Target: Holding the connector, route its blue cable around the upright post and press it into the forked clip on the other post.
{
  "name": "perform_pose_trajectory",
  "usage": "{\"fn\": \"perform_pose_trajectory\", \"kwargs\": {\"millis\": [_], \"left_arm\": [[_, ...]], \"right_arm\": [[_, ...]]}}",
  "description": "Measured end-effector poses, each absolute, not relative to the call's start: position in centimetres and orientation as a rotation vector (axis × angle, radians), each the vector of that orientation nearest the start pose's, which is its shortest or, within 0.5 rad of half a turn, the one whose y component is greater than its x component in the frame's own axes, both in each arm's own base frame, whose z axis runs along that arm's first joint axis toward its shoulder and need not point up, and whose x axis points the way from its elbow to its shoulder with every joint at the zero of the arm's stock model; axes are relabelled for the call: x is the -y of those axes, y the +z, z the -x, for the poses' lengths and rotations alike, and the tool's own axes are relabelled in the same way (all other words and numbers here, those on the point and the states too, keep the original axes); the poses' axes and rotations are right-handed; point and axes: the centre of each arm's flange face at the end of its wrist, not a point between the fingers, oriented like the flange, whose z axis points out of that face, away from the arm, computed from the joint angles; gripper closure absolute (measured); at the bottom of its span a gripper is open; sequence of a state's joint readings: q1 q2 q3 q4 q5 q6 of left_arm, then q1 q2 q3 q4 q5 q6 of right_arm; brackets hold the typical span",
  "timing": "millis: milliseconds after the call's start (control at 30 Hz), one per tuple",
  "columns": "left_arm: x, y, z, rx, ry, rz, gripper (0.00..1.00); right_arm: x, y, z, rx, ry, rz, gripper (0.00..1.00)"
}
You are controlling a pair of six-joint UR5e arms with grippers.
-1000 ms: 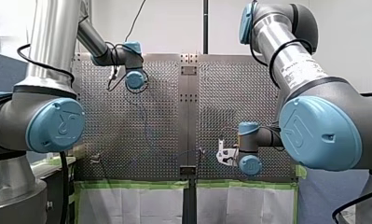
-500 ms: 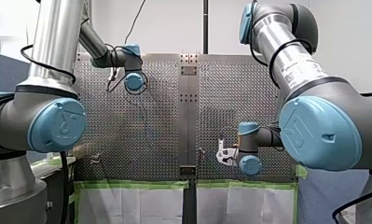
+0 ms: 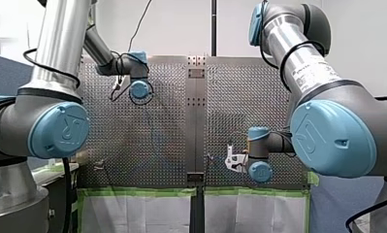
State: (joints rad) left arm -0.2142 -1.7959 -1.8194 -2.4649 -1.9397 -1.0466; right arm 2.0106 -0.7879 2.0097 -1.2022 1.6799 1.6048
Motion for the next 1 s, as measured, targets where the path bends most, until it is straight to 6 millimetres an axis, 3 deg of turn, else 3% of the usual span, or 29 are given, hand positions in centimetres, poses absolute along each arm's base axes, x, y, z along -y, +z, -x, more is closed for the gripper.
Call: {"fn": "perform_pose_trajectory", "kwargs": {"millis": [400, 733, 1000], "left_arm": [[22.1, 26.4, -53.0, -1.475, 0.566, -0.246, 0.0], [21.8, 26.1, -53.0, -1.477, 0.635, -0.237, 0.0], [23.1, 26.2, -52.7, -1.463, 0.607, -0.278, 0.0]], "right_arm": [[42.8, -0.7, -33.7, 1.076, 1.457, -1.458, 1.0], [42.7, -0.7, -33.8, 1.074, 1.459, -1.46, 1.0], [42.7, -0.7, -33.8, 1.073, 1.461, -1.458, 1.0]]}}
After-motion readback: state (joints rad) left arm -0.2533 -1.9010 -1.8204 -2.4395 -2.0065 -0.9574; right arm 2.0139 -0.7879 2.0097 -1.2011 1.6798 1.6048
